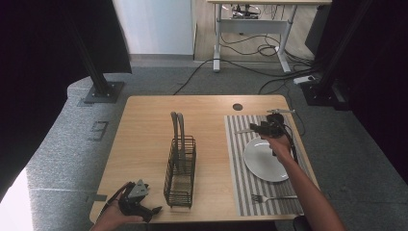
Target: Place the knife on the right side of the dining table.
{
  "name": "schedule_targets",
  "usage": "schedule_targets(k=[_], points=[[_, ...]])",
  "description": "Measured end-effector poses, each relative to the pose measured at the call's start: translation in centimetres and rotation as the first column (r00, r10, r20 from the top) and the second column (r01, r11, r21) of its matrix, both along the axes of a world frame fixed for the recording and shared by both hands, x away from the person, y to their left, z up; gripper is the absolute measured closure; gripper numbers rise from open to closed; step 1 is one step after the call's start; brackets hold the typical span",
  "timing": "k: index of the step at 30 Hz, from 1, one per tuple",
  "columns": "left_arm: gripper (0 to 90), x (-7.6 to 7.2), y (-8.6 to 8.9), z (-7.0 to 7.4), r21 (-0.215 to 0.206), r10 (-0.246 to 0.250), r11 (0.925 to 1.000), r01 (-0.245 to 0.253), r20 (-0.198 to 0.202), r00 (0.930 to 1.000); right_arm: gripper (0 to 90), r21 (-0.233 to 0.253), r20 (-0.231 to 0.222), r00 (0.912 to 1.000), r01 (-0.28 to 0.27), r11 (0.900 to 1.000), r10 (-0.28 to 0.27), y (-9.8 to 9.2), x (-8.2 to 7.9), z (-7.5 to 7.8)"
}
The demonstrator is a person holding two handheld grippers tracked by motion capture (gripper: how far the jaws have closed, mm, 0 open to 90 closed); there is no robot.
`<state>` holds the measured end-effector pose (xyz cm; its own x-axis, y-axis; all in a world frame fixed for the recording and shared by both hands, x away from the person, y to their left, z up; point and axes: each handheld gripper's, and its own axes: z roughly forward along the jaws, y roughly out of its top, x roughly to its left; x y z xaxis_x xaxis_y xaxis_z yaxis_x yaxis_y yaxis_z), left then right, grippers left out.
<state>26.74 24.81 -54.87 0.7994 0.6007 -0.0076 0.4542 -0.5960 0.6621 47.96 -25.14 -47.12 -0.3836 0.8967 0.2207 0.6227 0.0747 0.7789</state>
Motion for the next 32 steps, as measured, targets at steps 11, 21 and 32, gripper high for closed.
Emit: schedule_targets(k=[11, 21, 32], points=[[0.0, 0.0, 0.0, 0.0, 0.0, 0.001, 1.0, -0.001, 0.0, 1.0, 39.1, 0.059, 0.07, 0.9819, -0.18, 0.982, 0.176, 4.3, -6.9, 1.0], [0.0, -0.1, 0.0, 0.0, -0.001, 0.004, 1.0, -0.004, 0.0, 1.0, 38.8, 0.075, 0.077, 0.9487, -0.312, 0.947, 0.307, 8.4, -11.0, -0.6], [0.0, -0.1, 0.0, 0.0, -0.001, 0.004, 1.0, -0.004, 0.0, 1.0, 37.7, 0.049, 0.073, 0.9417, -0.332, 0.942, 0.328, 9.2, -11.5, -1.6]])
